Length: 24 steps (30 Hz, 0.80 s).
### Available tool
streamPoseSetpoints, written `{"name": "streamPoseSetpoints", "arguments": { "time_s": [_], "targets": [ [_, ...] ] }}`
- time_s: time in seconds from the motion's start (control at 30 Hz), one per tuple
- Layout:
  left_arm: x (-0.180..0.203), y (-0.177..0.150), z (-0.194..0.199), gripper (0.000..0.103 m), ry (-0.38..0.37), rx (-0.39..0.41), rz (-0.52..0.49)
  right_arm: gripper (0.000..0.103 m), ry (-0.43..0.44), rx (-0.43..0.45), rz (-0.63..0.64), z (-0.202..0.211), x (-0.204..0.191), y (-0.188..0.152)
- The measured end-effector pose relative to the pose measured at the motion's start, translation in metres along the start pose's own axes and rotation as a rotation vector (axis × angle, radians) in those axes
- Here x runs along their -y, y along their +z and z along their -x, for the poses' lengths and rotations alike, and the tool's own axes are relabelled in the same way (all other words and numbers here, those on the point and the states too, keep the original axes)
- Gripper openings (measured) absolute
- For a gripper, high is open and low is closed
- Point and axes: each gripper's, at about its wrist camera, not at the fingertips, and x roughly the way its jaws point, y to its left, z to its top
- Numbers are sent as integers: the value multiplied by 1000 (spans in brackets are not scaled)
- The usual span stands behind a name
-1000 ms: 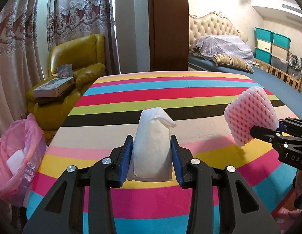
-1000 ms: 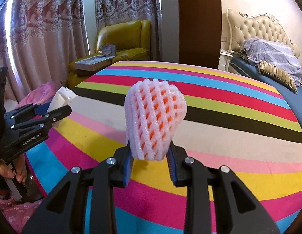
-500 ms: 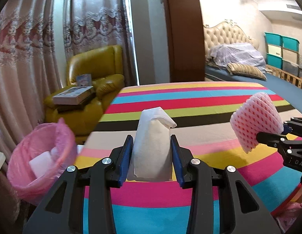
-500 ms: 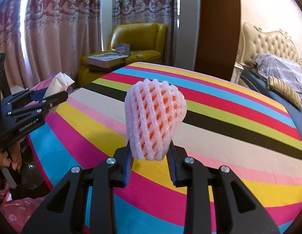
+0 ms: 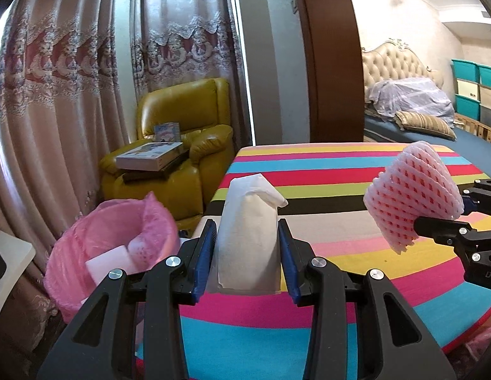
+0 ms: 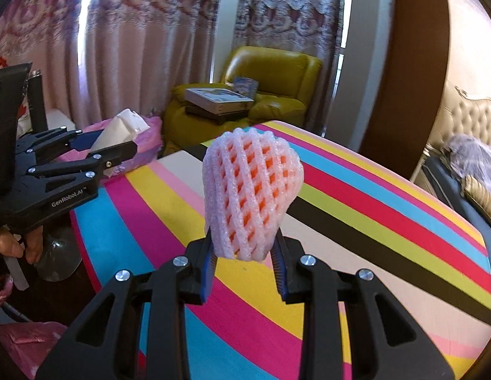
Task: Collect trash
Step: 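Carry the tissue packet and net sleeve over the pink bin and open both grippers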
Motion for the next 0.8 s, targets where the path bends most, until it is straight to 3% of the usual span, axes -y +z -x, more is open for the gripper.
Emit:
{"name": "streamPoseSetpoints", "arguments": {
  "time_s": [0.4,0.8],
  "targets": [
    [-49,-5,10,37,85,6,53,30,66,8,86,-27,-44,44],
    [-149,-6,25,37,171,5,176,30,177,29,144,-60,-93,106]
  ]
}}
